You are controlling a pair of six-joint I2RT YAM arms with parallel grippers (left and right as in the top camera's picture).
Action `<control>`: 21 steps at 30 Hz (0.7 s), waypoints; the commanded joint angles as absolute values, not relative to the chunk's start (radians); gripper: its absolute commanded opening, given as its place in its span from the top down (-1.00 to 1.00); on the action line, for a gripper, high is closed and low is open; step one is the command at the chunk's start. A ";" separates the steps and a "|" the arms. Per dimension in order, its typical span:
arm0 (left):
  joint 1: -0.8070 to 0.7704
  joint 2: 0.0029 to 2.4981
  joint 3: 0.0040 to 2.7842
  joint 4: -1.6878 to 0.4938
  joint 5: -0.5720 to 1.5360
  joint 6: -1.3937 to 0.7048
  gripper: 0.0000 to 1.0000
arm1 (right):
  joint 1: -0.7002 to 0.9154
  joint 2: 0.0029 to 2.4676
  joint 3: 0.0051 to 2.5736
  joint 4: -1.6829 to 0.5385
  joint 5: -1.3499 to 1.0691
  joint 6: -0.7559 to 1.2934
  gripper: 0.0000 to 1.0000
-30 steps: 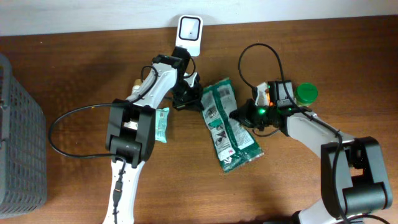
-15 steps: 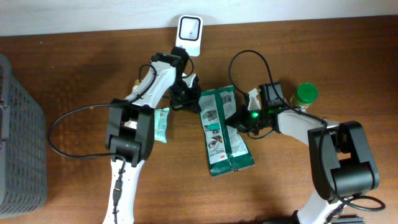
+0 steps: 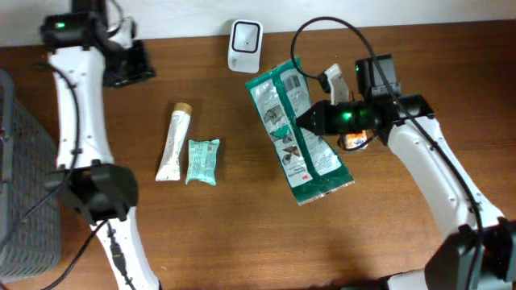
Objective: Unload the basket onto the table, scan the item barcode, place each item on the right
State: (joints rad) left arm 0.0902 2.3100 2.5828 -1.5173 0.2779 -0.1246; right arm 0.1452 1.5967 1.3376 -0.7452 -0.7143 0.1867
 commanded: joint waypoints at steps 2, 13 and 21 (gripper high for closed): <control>0.128 2.301 2.591 -1.538 0.272 -0.014 0.09 | 0.154 1.560 1.416 -0.769 -0.562 0.173 0.92; 0.125 2.301 2.591 -1.532 0.268 -0.003 -0.63 | 0.519 1.971 1.722 -0.189 0.842 -0.583 0.92; 0.123 2.302 2.591 -1.542 0.268 -0.003 -0.64 | 0.529 2.281 1.722 0.361 0.851 -0.899 0.92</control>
State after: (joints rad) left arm 0.1257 2.3100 2.5828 -1.5425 0.2718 -0.0151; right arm 0.5262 2.2097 1.7084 0.2825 0.8616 -0.7689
